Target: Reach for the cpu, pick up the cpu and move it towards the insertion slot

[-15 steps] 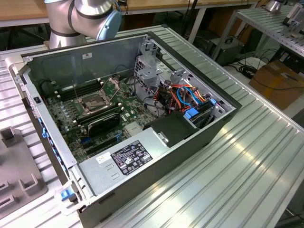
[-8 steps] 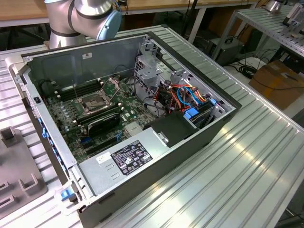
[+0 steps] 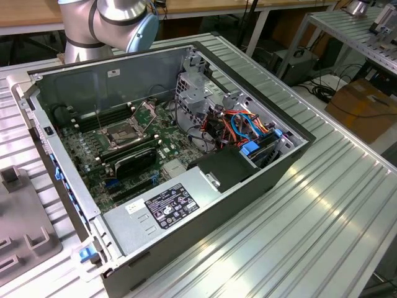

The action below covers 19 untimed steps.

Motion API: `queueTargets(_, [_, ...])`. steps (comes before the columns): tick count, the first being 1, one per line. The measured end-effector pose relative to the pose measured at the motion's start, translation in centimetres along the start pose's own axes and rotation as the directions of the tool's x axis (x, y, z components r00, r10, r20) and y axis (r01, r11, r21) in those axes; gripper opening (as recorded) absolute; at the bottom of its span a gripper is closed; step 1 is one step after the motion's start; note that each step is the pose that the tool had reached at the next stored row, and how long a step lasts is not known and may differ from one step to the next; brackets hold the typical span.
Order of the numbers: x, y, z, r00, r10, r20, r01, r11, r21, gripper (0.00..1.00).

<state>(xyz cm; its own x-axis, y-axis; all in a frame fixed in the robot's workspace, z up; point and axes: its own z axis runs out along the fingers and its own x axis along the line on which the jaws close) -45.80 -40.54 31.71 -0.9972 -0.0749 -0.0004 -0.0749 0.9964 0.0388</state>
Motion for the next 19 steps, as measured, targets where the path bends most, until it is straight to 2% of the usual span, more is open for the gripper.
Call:
queueTargets(6, [0.00,-0.03,0.77,1.0000,0.000,0.0000,0.000,1.0000,0.0000,0.66])
queueTargets(11, [0.00,-0.06,1.65,1.0000,0.000,-0.0001,0.000,1.0000,0.0000,0.66])
queueTargets(19, [0.00,-0.10,2.53,1.0000,0.000,-0.0001,0.000,1.0000,0.0000,0.66])
